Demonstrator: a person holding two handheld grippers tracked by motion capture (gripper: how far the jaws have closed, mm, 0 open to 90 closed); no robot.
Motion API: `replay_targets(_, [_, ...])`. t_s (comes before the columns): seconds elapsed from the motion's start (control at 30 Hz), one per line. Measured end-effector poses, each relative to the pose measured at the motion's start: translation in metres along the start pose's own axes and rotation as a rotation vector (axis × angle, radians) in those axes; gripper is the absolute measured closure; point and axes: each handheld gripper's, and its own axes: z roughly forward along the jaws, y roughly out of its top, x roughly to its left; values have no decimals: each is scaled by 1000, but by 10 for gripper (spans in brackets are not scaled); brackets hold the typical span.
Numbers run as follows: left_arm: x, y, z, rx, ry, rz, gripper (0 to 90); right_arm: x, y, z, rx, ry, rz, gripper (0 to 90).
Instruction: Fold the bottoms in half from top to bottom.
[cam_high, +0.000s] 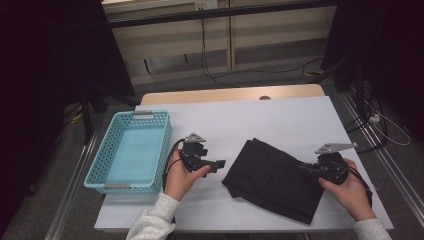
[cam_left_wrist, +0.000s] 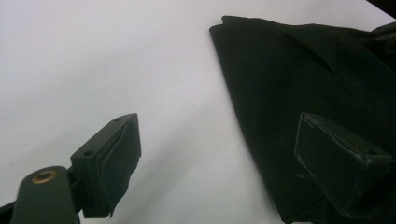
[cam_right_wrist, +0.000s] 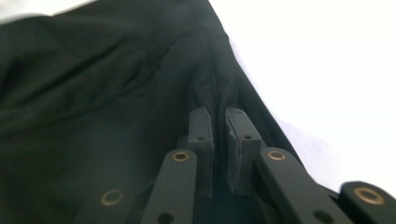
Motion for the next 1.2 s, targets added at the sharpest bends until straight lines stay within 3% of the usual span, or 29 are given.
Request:
replay_targets(0.17, [0,0,-2,-4,-4,0,145,4,8,4,0,6,-18,819])
replay_targets(0.53, [0,-1,-2,-5,2,-1,146,0,-1,-6,-33,-5,-8,806])
replay_targets(0.77, [-2,-2,-2,1,-6,5,146,-1,-4,-5,-24,-22,-3,805])
replay_targets(1.2, [-7,-18,-4,0,-30,15,151,1,-4,-2,-16,-28,-2,808])
